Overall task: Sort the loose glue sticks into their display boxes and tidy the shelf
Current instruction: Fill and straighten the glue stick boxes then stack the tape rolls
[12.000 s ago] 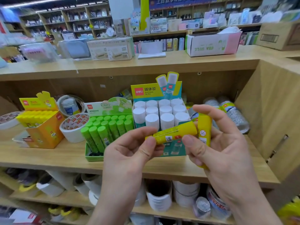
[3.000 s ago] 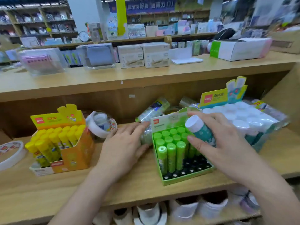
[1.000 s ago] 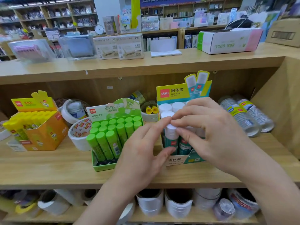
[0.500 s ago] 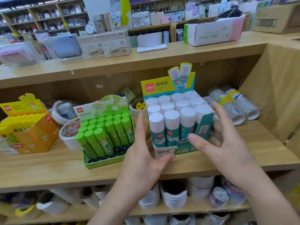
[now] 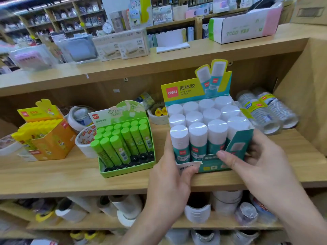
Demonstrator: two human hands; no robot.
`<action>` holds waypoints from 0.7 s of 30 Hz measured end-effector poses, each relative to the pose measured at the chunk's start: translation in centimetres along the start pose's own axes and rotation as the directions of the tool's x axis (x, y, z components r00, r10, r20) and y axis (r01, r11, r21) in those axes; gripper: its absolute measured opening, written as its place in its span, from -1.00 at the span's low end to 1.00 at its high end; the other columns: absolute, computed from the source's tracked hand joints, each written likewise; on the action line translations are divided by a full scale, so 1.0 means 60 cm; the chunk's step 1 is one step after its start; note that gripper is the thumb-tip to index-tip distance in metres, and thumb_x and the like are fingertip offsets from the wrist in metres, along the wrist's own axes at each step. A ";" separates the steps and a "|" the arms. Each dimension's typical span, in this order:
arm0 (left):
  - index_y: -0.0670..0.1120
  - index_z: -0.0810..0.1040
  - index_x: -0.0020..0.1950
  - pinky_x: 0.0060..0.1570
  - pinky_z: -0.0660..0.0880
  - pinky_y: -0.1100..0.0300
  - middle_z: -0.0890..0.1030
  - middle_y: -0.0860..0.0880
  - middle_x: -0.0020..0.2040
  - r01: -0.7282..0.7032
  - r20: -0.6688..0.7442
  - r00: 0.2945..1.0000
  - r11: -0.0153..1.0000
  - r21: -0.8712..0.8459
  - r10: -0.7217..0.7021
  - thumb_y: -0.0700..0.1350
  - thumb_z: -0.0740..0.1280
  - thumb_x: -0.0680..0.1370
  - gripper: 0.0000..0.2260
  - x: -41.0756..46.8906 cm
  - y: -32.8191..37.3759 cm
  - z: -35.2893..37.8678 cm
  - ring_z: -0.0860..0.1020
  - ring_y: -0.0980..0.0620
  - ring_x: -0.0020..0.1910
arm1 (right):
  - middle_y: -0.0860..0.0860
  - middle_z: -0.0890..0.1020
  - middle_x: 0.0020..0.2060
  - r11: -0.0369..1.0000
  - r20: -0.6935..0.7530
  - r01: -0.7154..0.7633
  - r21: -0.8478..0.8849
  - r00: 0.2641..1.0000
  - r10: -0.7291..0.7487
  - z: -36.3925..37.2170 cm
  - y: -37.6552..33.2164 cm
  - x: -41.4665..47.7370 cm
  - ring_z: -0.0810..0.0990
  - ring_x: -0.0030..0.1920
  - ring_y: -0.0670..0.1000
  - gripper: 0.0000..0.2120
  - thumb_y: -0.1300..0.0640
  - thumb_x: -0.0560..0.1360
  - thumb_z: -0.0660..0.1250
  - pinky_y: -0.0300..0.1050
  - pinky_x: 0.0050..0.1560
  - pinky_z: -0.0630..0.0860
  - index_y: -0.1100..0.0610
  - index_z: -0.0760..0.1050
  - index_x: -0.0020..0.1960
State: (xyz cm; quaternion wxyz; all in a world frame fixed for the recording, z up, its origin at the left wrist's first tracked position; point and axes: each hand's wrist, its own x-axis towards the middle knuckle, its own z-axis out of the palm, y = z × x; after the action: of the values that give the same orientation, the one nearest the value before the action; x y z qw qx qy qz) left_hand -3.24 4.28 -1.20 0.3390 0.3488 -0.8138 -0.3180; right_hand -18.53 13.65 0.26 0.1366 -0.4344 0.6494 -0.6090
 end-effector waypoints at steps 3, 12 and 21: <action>0.12 0.35 0.36 -0.03 0.49 0.31 0.58 0.37 0.04 -0.046 -0.023 0.999 0.999 0.005 0.046 -0.10 0.46 0.46 -0.48 -0.011 0.013 -0.021 0.57 0.31 0.01 | -0.29 0.66 0.00 0.998 -0.044 0.035 0.059 0.999 -0.033 -0.002 -0.031 -0.017 0.63 0.03 -0.20 -0.42 0.04 0.24 0.53 -0.22 0.06 0.56 -0.06 0.52 0.24; 0.12 0.44 0.26 0.00 0.56 0.08 0.61 0.35 0.01 -0.016 -0.133 0.991 0.999 -0.043 0.010 0.02 0.43 0.36 -0.52 -0.052 -0.001 -0.188 0.60 0.25 0.00 | -0.34 0.64 0.00 0.982 0.020 0.158 -0.102 0.987 -0.157 0.099 -0.148 -0.035 0.63 0.05 -0.16 -0.27 -0.34 0.18 0.38 0.06 0.10 0.56 -0.23 0.41 0.34; 0.19 0.51 0.09 0.05 0.54 -0.15 0.68 0.15 -0.01 0.177 -0.320 0.927 0.980 -0.094 -0.198 -0.02 0.47 0.29 -0.60 -0.156 -0.142 -0.435 0.64 0.03 0.01 | -0.31 0.65 -0.04 0.957 0.259 0.283 -0.065 0.931 -0.257 0.372 -0.238 -0.098 0.62 -0.01 -0.19 -0.31 -0.24 0.26 0.43 -0.03 0.00 0.59 -0.24 0.36 0.37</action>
State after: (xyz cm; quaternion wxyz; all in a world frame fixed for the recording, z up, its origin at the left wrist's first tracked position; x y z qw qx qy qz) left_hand 24.87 -0.44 4.12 0.4484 0.4620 -0.6986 -0.3122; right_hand 6.36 4.65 6.24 0.1093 -0.5986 0.5913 -0.5292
